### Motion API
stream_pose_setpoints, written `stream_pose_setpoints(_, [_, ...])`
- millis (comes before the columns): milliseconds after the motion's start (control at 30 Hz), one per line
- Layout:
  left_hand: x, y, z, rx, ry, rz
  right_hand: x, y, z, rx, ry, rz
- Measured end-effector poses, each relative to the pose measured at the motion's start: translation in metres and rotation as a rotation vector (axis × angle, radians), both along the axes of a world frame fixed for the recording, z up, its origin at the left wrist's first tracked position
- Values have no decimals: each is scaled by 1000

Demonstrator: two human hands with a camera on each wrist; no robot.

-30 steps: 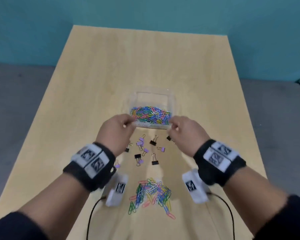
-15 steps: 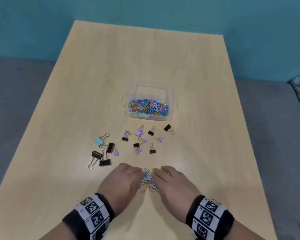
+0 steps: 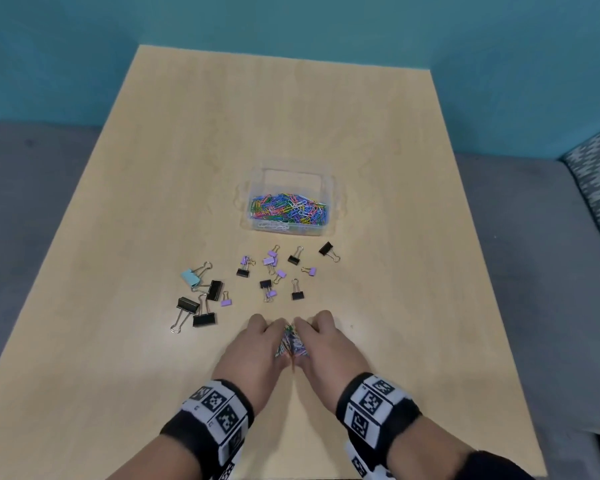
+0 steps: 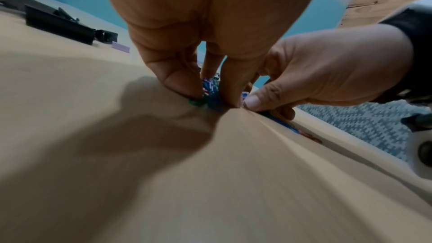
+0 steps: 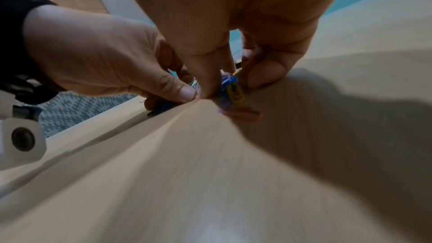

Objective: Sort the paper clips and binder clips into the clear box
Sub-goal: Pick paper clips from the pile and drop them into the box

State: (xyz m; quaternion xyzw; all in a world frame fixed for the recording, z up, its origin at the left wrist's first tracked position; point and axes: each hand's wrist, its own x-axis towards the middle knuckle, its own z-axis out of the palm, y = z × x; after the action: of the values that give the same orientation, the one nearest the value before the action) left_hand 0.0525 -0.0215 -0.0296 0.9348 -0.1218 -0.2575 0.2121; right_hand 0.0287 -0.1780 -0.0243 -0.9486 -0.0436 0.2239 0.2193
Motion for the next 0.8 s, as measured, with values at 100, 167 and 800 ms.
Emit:
stream_pose_setpoints(100, [6,-1,-1,10,-23,-6,8,1,3,-33,-15,17])
stream_pose_setpoints(167, [7,-1,-1,20,-44,-22,11,1,2,-48,-13,50])
stream_pose_setpoints(800, [6,19,7,-46,-163,-11,23,-22,23,57,71,-29])
